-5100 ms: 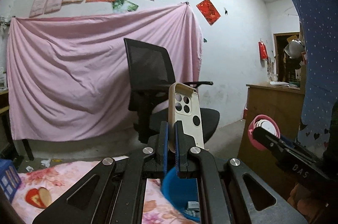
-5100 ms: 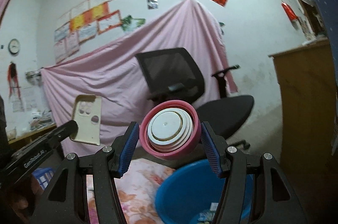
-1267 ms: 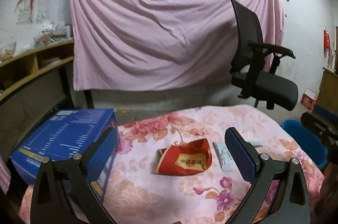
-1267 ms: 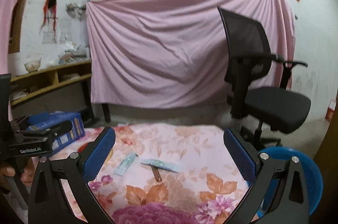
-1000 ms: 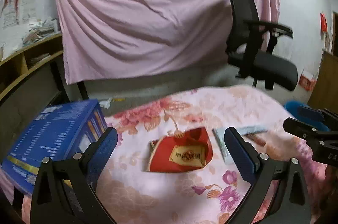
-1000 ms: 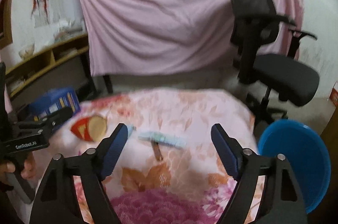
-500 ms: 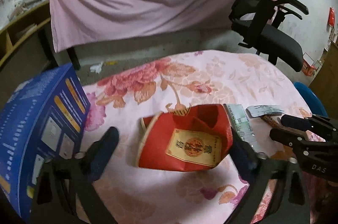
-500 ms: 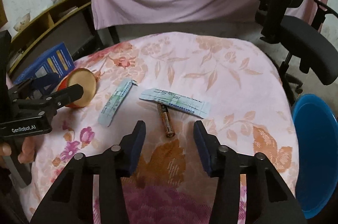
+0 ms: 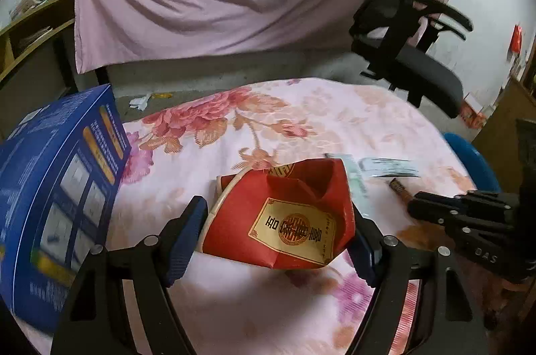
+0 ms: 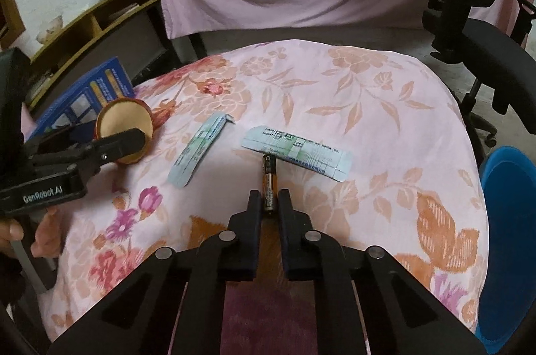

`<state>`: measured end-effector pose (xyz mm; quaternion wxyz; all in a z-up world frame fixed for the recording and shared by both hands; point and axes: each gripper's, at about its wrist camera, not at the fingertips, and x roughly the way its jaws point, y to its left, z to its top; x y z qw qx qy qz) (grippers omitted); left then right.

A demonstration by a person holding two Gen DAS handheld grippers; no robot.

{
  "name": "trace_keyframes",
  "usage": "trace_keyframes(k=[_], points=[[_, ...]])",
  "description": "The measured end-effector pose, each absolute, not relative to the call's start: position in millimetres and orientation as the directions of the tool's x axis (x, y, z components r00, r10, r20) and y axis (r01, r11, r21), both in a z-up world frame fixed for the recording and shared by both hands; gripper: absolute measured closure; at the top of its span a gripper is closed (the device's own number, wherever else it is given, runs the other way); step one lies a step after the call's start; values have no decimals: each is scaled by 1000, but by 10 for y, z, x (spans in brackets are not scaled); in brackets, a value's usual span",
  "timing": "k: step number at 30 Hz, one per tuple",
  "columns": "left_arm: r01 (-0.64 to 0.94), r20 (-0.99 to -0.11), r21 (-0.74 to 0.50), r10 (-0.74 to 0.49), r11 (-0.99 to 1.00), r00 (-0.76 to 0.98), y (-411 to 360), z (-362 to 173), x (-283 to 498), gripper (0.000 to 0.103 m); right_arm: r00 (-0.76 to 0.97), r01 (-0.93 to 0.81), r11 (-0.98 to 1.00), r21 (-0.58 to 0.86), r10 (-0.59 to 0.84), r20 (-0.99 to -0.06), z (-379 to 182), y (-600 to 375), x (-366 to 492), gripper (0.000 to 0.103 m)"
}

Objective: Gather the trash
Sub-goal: 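Grasp the red paper cup with the left gripper while the right gripper grasps the battery, then carry the cup and battery over the blue basin and open both grippers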

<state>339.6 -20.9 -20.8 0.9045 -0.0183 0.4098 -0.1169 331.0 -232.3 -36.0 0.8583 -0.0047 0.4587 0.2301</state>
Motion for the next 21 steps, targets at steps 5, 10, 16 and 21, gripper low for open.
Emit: trace_keyframes(k=[5, 10, 16, 21], points=[[179, -669, -140, -226, 974, 708, -327, -55, 3125, 30, 528, -395, 887, 240, 433, -731, -227, -2489, 3134, 95], [167, -593, -131, -213, 977, 776, -542, 172, 2944, 30, 649, -397, 878, 268, 475, -594, 43, -2769, 2839, 95], [210, -487, -116, -239, 971, 840, -894, 497, 2794, 30, 797, -369, 895, 249, 443, -411, 398, -3133, 2535, 95], [258, -393, -94, -274, 962, 878, -1227, 746, 2673, 30, 874, -330, 908, 257, 397, -280, 624, -3458, 2374, 95]])
